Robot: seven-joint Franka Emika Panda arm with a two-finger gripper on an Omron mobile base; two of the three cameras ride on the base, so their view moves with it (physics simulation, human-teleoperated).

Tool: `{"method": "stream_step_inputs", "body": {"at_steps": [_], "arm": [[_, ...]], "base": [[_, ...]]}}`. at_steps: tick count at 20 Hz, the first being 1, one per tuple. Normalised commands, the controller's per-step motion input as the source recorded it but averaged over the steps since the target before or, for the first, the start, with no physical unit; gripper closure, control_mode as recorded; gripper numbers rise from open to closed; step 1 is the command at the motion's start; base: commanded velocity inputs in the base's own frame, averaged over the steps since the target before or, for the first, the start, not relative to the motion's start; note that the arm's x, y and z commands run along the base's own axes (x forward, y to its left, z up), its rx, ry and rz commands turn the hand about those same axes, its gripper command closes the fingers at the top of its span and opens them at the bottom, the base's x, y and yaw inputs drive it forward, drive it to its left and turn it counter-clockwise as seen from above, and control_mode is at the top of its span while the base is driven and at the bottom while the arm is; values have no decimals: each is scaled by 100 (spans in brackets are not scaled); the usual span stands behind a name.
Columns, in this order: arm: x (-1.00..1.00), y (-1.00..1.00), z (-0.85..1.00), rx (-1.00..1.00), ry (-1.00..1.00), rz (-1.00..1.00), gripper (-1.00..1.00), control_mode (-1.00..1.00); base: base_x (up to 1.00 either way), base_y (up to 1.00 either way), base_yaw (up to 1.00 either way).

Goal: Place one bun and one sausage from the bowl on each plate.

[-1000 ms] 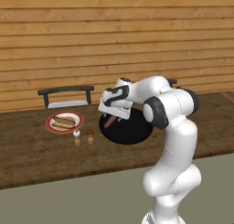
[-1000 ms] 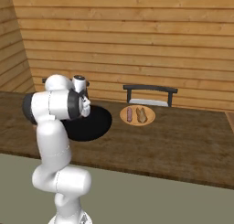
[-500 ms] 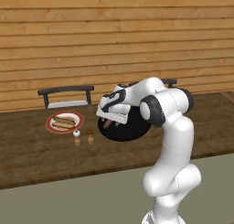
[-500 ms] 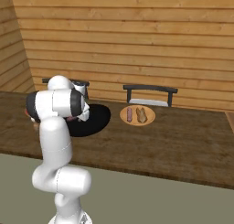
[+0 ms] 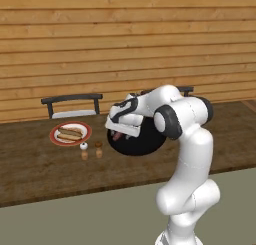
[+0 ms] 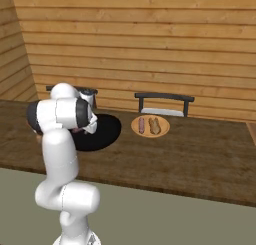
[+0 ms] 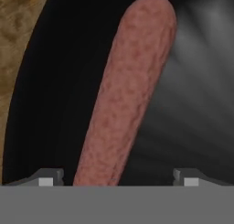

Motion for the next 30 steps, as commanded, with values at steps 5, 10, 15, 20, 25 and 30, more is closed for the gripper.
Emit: {"method": "stream_step_inputs", "body": {"at_steps": [5, 10, 15, 20, 25, 30], "arm": [[-19, 2, -15, 1, 5, 11, -100, -100], [1, -33, 0, -8, 30, 0, -100, -100], [-15, -64, 0, -1, 16, 0, -100, -100], [-25, 12, 0, -1, -2, 5, -100, -100], [-6, 89, 4, -2, -10, 7, -100, -100], [0, -2, -30, 0, -7, 0, -100, -100]], "base": [[0, 0, 0], [0, 0, 0], [0, 0, 0], [0, 0, 0], [0, 0, 0], [0, 0, 0]]}}
